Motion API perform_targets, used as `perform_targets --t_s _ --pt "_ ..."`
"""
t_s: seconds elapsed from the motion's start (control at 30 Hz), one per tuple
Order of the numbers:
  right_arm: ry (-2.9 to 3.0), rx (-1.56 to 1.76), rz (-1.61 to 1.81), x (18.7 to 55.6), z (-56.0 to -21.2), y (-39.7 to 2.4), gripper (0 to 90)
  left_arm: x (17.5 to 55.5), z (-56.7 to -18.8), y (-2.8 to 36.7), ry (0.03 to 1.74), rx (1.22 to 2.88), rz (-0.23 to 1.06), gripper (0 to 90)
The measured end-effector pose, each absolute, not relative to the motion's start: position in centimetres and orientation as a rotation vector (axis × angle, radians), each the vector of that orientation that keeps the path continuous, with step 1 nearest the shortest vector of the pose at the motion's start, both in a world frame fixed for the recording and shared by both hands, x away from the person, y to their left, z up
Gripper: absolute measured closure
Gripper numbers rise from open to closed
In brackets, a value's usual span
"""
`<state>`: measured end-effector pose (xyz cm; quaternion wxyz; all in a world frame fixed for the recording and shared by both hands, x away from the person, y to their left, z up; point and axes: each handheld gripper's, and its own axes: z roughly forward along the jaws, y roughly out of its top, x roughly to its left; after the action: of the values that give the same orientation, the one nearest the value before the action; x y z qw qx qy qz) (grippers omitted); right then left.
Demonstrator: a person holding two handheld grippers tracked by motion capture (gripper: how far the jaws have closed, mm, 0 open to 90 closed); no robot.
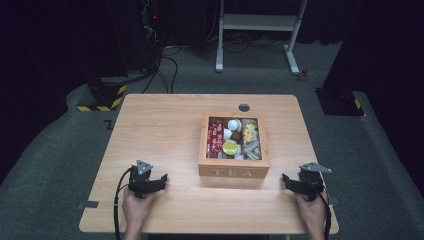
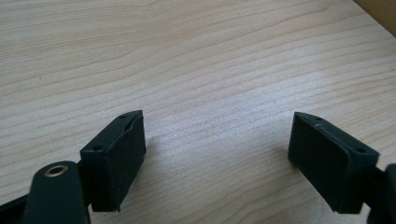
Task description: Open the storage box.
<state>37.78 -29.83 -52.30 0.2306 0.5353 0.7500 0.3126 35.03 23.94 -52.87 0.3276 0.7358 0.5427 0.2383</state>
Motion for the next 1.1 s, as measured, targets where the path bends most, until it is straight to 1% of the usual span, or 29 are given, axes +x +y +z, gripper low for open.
perform_targets --t_s 0.33,1.1 --pt "2.061 1.479 0.853 37.81 -52.32 -29.82 18.9 35.03 -52.87 23.94 1.421 1.927 0.624 19.4" --pt "2.056 1.485 0.852 37.57 -52.30 -29.77 19.2 35.04 -52.86 24.01 1.427 1.916 0.620 20.2"
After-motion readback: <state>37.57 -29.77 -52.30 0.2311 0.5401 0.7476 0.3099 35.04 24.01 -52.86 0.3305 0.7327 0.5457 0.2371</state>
